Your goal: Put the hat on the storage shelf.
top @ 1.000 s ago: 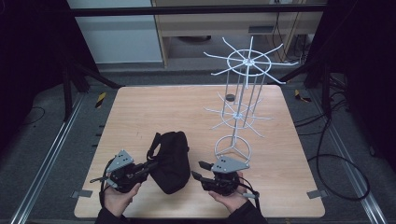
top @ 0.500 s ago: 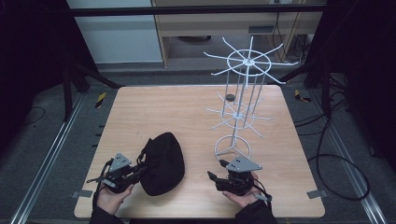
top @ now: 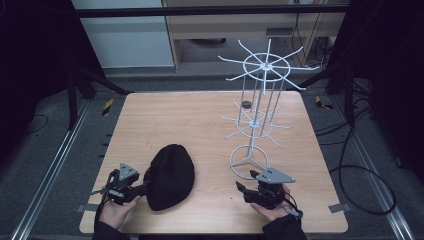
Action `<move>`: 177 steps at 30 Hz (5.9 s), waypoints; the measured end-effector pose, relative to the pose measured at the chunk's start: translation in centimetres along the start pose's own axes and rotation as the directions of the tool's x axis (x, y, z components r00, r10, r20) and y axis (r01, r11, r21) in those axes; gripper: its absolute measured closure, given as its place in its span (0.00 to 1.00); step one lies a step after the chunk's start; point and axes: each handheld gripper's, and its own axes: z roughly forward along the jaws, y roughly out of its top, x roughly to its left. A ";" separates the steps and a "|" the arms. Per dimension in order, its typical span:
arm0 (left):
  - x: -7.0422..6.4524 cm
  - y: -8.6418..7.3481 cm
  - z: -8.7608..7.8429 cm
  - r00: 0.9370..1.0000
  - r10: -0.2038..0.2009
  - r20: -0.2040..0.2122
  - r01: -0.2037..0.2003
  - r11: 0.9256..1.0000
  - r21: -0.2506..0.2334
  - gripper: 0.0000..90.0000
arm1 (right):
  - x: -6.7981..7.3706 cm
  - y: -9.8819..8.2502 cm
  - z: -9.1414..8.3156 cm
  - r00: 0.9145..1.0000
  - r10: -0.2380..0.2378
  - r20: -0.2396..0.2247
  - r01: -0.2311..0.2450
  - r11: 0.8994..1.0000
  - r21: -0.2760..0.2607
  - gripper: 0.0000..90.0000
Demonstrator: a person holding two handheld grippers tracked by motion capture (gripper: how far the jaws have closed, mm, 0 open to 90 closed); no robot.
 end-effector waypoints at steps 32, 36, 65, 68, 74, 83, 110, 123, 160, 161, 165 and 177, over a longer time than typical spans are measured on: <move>-3.2 5.5 0.4 0.991 -0.031 0.129 0.035 0.999 -0.027 0.61 | -5.7 -2.9 -3.8 0.980 0.119 0.161 -0.128 0.991 0.047 0.41; -3.3 5.3 1.3 0.989 -0.047 0.137 0.046 0.999 0.009 0.69 | -5.8 -3.0 -3.5 0.981 0.113 0.157 -0.124 0.990 0.064 0.42; -3.6 7.1 -6.8 0.983 0.117 0.141 -0.061 0.935 -0.349 0.94 | -6.1 -3.2 -3.4 0.981 0.111 0.160 -0.122 0.990 0.064 0.43; -3.9 7.6 -7.9 0.979 0.131 0.159 -0.059 0.916 -0.396 0.94 | -6.1 -3.2 -3.4 0.981 0.108 0.162 -0.119 0.991 0.063 0.43; -4.5 9.3 -9.9 0.961 0.173 0.215 -0.051 0.877 -0.478 0.94 | -6.1 -3.2 -3.4 0.980 0.098 0.171 -0.109 0.993 0.053 0.43; -5.3 12.1 -12.7 0.941 0.218 0.261 -0.030 0.818 -0.574 0.94 | -6.2 -3.2 -3.5 0.980 0.095 0.176 -0.104 0.993 0.046 0.43; -6.1 17.0 -17.4 0.903 0.278 0.327 0.036 0.711 -0.702 0.94 | -6.3 -3.3 -3.5 0.977 0.085 0.195 -0.093 0.995 0.035 0.41; -6.5 19.0 -19.6 0.886 0.302 0.351 0.073 0.657 -0.751 0.94 | -6.3 -3.2 -3.5 0.977 0.088 0.192 -0.097 0.994 0.039 0.41; -10.2 23.0 -14.5 0.824 0.333 0.458 0.082 0.730 -0.679 0.92 | -6.2 -3.3 -3.4 0.980 0.084 0.181 -0.094 0.994 0.047 0.41; -10.2 23.0 -14.5 0.824 0.333 0.458 0.082 0.730 -0.679 0.92 | -6.2 -3.3 -3.4 0.980 0.084 0.181 -0.094 0.994 0.047 0.41; -9.6 22.3 -13.9 0.825 0.319 0.466 0.088 0.742 -0.665 0.90 | -6.2 -3.3 -3.4 0.980 0.083 0.181 -0.093 0.995 0.048 0.41; -9.3 20.4 -11.0 0.843 0.289 0.453 0.050 0.797 -0.602 0.88 | -6.3 -3.3 -3.3 0.980 0.070 0.186 -0.081 0.995 0.051 0.41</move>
